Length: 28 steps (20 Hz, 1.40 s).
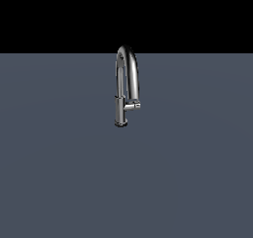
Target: Turn on the faucet by rotating a designated handle.
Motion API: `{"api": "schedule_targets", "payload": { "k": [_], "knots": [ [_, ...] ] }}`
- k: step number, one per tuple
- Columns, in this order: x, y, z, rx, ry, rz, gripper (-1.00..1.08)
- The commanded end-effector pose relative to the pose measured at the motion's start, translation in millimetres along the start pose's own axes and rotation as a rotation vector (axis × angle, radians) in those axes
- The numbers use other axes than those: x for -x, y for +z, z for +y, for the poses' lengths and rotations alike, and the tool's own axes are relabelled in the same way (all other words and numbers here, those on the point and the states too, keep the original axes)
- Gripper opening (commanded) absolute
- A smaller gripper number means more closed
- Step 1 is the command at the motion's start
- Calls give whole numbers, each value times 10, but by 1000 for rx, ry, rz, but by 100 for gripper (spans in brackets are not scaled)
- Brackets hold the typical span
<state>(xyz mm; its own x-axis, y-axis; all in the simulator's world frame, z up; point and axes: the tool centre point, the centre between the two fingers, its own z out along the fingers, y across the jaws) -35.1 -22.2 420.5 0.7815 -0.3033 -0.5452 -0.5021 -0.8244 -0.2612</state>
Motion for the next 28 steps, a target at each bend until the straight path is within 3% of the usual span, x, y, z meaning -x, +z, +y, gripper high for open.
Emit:
{"api": "schedule_targets", "payload": {
  "k": [1,28],
  "knots": [
    [-148,17,-22,-27,27,-39,-100],
    [-1682,556,-64,-333,328,-473,-100]
  ]
}}
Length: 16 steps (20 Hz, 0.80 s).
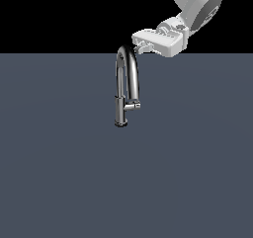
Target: Turn on the faucet by rotating a designated handle.
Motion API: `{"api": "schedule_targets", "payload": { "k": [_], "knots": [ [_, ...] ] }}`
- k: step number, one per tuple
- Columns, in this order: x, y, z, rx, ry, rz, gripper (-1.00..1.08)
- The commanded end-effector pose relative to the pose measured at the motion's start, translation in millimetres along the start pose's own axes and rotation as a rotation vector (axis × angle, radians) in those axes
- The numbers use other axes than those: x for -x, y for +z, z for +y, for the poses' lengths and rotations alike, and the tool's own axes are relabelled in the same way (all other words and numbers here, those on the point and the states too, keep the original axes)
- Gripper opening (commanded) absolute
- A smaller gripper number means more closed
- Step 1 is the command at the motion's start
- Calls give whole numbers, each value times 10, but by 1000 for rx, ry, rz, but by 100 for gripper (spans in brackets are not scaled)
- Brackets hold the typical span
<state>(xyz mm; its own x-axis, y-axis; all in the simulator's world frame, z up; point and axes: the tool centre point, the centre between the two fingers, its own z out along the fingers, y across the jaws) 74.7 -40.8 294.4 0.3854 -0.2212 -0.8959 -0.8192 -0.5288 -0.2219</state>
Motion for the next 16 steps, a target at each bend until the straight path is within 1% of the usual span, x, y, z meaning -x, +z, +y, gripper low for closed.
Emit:
{"api": "schedule_targets", "payload": {
  "k": [1,11,16],
  "knots": [
    [-153,16,-23,-30,29,-43,-100],
    [-769,143,-80,-150,149,-208,-100],
    [-1027,230,-92,-202,200,-278,-100]
  ]
}}
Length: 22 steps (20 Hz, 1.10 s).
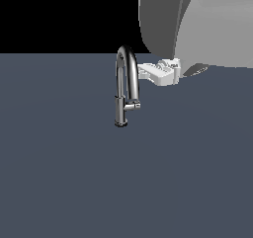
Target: Turn on the faucet by rotating a designated handle.
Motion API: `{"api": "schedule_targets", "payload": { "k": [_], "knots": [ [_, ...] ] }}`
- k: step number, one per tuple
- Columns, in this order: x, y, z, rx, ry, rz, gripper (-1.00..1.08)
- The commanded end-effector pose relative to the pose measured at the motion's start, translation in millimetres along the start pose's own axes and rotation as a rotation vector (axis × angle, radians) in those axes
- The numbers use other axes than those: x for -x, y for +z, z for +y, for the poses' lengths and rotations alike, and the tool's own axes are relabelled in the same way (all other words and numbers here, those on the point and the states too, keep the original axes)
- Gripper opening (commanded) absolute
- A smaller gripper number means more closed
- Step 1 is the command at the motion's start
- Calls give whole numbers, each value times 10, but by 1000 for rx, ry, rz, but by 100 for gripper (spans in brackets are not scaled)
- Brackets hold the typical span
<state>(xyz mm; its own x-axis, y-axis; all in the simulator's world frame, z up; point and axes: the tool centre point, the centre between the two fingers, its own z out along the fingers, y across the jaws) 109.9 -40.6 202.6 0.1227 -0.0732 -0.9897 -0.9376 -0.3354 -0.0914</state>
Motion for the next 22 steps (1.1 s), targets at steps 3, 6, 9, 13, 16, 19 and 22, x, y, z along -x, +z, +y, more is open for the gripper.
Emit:
{"api": "schedule_targets", "payload": {
  "k": [3,6,9,13,16,19,22],
  "knots": [
    [-196,26,-37,-39,38,-53,-100],
    [-292,44,-52,-57,56,-77,-100],
    [-359,59,-62,-69,69,-93,-100],
    [-401,69,-69,-77,77,-103,-100],
    [-399,72,-69,-77,77,-103,-100],
    [-404,70,-64,-77,77,-104,-100],
    [-402,72,-53,-77,77,-104,-100]
  ]
}}
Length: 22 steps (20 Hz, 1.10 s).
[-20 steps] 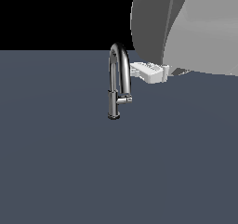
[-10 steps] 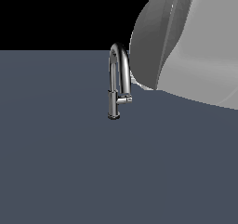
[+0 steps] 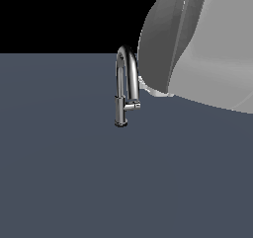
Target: Turn on the faucet by rotating a designated handle.
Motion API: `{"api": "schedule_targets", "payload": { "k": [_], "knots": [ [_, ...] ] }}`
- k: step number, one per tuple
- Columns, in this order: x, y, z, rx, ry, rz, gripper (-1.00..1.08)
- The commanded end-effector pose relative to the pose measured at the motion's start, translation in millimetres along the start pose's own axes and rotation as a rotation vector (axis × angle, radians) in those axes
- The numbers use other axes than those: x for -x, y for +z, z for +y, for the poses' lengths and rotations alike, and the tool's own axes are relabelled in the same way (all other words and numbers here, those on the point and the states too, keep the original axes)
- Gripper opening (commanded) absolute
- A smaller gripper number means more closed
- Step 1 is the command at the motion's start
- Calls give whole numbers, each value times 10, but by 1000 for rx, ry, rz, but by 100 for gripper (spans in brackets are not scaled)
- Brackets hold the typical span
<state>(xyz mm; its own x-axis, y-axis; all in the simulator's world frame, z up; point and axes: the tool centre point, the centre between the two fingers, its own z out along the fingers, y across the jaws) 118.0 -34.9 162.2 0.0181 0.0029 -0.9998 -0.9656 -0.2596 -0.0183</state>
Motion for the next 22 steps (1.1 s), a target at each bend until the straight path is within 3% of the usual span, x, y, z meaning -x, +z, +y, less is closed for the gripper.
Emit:
{"api": "schedule_targets", "payload": {
  "k": [1,22],
  "knots": [
    [4,0,10,0,0,0,-100],
    [24,3,178,-1,0,0,-100]
  ]
}}
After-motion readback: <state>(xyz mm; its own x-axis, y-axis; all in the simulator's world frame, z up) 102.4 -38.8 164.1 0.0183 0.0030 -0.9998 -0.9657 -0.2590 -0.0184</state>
